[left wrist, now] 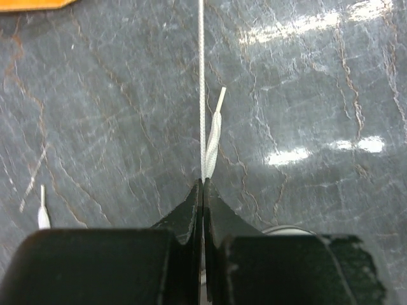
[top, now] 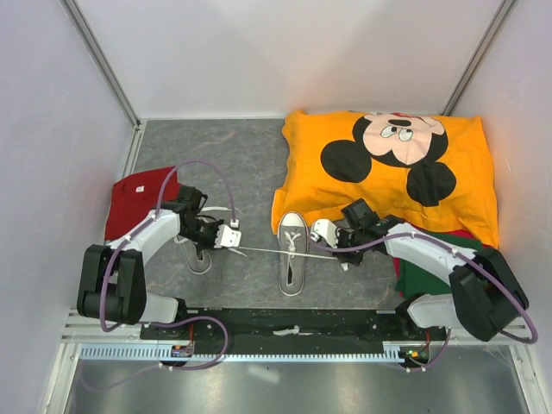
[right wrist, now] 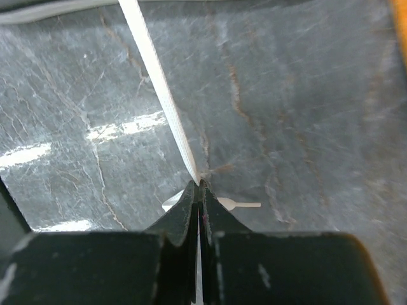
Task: Tie the shoes
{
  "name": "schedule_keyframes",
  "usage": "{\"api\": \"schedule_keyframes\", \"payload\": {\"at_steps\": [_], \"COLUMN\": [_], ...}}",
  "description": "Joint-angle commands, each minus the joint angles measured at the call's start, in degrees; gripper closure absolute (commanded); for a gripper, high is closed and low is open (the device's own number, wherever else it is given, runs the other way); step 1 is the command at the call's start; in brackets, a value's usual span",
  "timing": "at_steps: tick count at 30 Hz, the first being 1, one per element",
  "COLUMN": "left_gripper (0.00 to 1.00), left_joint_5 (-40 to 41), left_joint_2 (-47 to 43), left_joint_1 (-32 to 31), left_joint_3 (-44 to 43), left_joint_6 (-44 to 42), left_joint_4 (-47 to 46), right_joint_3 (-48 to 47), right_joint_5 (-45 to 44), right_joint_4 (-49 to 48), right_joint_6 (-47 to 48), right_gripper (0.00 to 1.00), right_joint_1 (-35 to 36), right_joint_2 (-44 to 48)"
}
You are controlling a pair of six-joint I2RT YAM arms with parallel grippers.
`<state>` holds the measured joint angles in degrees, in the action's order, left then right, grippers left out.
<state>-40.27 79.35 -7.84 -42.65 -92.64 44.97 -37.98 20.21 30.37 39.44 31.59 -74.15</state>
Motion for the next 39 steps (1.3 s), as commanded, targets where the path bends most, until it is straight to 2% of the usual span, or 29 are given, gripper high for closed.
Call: {"api": "schedule_keyframes", "payload": {"at_steps": [1,2,3,5,7,8,12,13,16,17,21,22,26,27,29,31,33,34,35,39], "left_gripper": [0.98,0.92,0.87,0.76,0.7,0.63,0.51,0.46,0.4,0.39,0.37,0.31,0.28,0.28,0.28,0.24,0.28,0.37,0.39,0.51], "left_joint_5": [5.2,5.6,6.3,8.0,8.4,8.4,7.4,5.9,1.4,0.1,-3.6,-5.4,-6.8,-9.3,-11.1,-9.3,-6.9,-6.7,-6.7,-5.9], "left_joint_2": [0.5,1.0,1.2,1.3,0.6,-0.1,-2.9,-3.7,-6.8,-7.6,-12.0,-14.0,-17.3,-17.7,-17.7,-16.6,-13.3,-11.9,-10.5,-3.9], "left_joint_1": [-4.2,-4.4,-4.3,-2.9,0.3,1.2,5.1,5.9,5.8,5.6,1.3,0.6,-4.1,-4.4,-5.0,-8.6,-13.0,-13.7,-14.5,-18.7], "left_joint_3": [1.1,0.9,0.6,0.0,-0.8,-1.2,-2.5,-2.8,-3.8,-4.4,-5.6,-6.0,-7.5,-7.5,-6.9,-6.5,-5.3,-5.0,-4.5,-3.8], "left_joint_6": [3.8,6.0,7.2,8.2,8.4,7.9,6.3,6.5,8.6,9.2,12.7,14.3,20.5,21.3,21.5,18.2,17.3,16.8,16.7,21.2], "left_joint_4": [-4.6,-5.8,-6.4,-6.2,-5.9,-5.4,-2.6,-2.0,-0.9,-0.9,-0.8,-0.6,-0.7,-0.8,-1.0,-0.6,-0.9,-1.5,-1.9,-10.4], "right_joint_3": [-2.4,-2.8,-3.5,-3.7,-2.6,-2.2,-0.7,-1.1,-3.5,-5.3,-11.5,-12.7,-16.5,-16.4,-16.6,-17.0,-18.8,-19.5,-20.6,-21.7], "right_joint_5": [-2.0,-2.5,-3.4,-5.3,-6.5,-7.9,-11.3,-11.1,-8.3,-7.5,-1.9,-0.8,4.0,4.4,3.7,5.0,6.9,7.7,8.4,5.3], "right_joint_4": [1.1,2.1,2.7,4.9,6.4,7.1,10.0,11.4,12.8,12.7,11.7,10.3,3.6,1.7,-2.8,-3.3,-0.9,1.8,3.0,6.8], "right_joint_6": [1.7,1.9,2.2,3.0,4.3,4.8,6.4,6.2,3.6,2.3,-4.8,-6.3,-12.5,-14.6,-17.6,-16.3,-12.0,-11.0,-10.3,-12.0], "right_gripper": [0.91,0.76,0.69,0.58,0.5,0.49,0.34,0.24,0.06,0.03,0.02,0.02,0.02,0.02,0.02,0.02,0.02,0.02,0.02,0.02], "right_joint_1": [0.4,0.3,0.3,-0.4,-1.0,-1.5,-2.7,-3.0,-3.6,-3.5,-3.5,-3.5,-3.5,-3.5,-3.5,-3.5,-3.4,-3.4,-3.4,-3.5], "right_joint_2": [-4.9,-5.6,-6.3,-5.7,-2.9,-1.7,3.3,4.0,7.8,9.2,11.4,12.0,16.0,16.3,15.9,14.7,11.6,10.4,8.0,3.3]}}
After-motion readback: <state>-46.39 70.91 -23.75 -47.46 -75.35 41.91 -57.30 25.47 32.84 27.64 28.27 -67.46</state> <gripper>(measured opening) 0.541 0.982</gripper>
